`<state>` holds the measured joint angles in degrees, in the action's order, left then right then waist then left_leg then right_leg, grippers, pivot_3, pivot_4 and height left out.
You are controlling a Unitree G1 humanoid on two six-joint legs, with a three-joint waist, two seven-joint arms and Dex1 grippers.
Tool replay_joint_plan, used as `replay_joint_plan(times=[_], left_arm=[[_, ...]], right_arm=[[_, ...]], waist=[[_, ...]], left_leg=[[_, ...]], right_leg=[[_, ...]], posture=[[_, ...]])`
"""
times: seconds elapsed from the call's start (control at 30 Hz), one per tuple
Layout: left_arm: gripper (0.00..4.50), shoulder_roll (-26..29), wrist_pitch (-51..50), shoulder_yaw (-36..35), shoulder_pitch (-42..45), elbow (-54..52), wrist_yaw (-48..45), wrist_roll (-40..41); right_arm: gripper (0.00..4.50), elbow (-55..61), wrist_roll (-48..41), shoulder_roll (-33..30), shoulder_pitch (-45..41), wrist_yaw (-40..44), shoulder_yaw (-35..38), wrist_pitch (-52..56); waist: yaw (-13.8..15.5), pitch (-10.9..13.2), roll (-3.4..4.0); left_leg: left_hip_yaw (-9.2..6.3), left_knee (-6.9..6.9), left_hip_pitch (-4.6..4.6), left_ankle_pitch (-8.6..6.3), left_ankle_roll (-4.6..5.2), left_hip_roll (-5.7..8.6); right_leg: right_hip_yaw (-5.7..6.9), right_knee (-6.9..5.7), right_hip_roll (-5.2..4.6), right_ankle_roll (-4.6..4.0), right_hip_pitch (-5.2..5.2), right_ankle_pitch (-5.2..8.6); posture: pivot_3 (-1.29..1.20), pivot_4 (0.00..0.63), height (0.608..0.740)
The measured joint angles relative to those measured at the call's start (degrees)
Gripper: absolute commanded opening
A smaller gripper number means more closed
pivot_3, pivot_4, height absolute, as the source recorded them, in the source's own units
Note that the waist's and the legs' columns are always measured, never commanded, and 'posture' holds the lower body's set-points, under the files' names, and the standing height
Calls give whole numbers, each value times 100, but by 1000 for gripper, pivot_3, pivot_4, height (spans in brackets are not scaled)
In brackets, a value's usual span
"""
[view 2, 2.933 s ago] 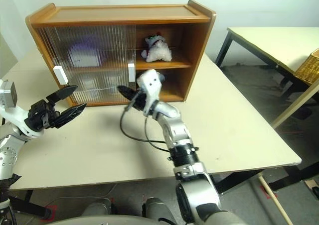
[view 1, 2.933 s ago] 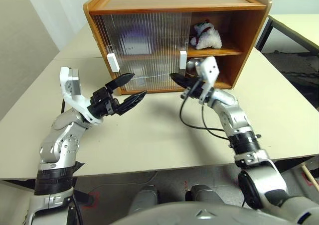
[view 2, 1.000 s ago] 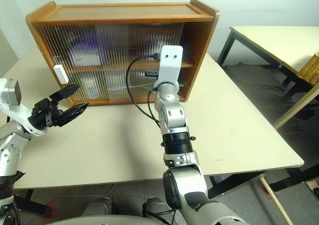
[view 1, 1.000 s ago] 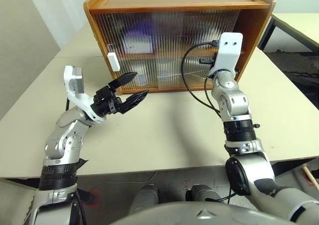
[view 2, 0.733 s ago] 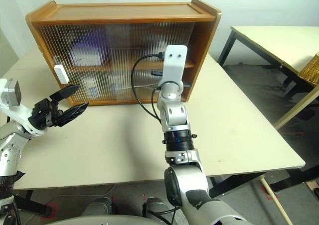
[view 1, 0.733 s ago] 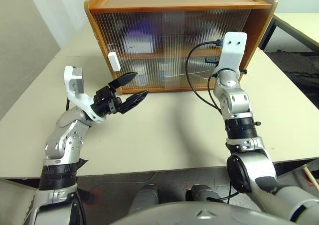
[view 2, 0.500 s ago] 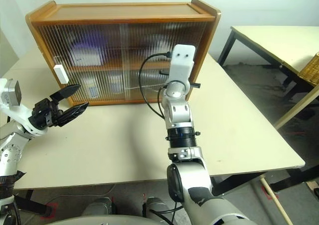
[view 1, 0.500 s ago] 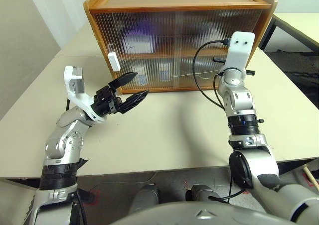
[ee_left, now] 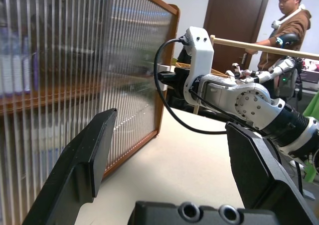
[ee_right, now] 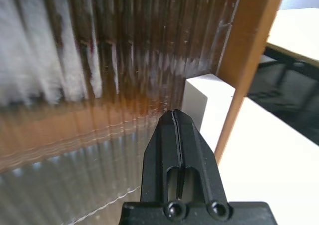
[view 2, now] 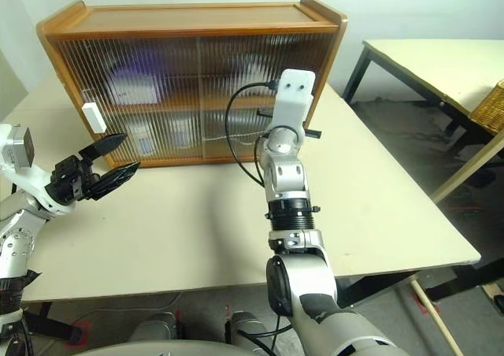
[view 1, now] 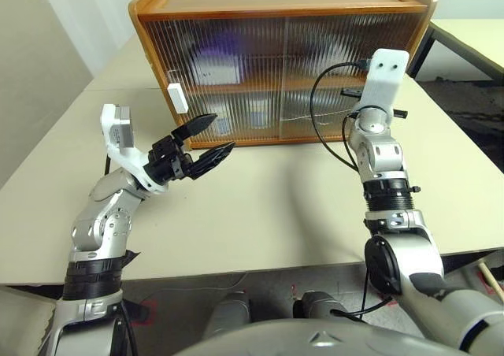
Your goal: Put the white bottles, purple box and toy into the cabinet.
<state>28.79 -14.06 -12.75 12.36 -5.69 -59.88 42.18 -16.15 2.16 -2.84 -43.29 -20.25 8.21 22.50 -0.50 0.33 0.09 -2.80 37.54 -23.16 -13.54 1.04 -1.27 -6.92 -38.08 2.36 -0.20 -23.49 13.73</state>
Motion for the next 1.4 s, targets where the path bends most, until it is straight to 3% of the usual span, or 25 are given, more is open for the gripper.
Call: replay_joint_plan(times=[0.03,0.13,0.47,0.5,1.0,1.07,1.2,1.4], left_arm=[[4500,-1,1,2,2,0,-1,0],[4500,-5,2,7,3,2,-3,-1],[4500,-42,2,16,18,60,-15,-5],[4500,-42,2,16,18,60,-16,-5],[4500,-48,-1,11,-14,60,6,2],[4500,-65,-1,0,-37,60,53,5],[4500,-148,78,-208,-274,62,237,13],[4500,-268,334,-490,-616,159,531,-43]], right_arm=[[45,143,-74,4,98,213,-21,-65],[593,456,-168,-6,282,585,-84,-124],[4350,1453,174,-25,510,630,-413,617],[4473,1523,228,-15,523,597,-431,689],[4473,1976,199,-645,528,810,110,889],[4473,1888,49,-880,558,1057,270,730],[4473,1171,-748,-1321,1119,2473,639,-336],[4473,-50,-1011,-1636,1690,3259,828,-1649]], waist=[[-25,0,0],[-82,1,2],[-109,1,2],[-110,1,2],[-111,1,2],[-108,1,1],[-90,-4,-5],[-91,2,3]], left_leg=[[0,-2,-1,1,2,0],[-1,-3,-7,5,9,0],[-2,-3,8,9,16,-2],[-1,-3,8,9,16,-2],[-1,3,8,10,16,-2],[-2,4,9,10,17,-2],[0,3,25,10,18,-1],[-1,9,33,14,24,-1]], right_leg=[[0,-1,0,13,5,7],[-1,-8,4,34,4,-5],[-1,-8,7,16,5,0],[-1,-8,7,14,4,-1],[-1,-6,7,22,16,-6],[-1,-6,7,52,28,10],[-1,-3,7,69,48,29],[-4,-5,7,68,58,28]], posture=[[16,0,740],[16,0,740],[-8,0,740],[-8,0,740],[-2,0,740],[6,0,740],[12,0,740],[15,0,740]])
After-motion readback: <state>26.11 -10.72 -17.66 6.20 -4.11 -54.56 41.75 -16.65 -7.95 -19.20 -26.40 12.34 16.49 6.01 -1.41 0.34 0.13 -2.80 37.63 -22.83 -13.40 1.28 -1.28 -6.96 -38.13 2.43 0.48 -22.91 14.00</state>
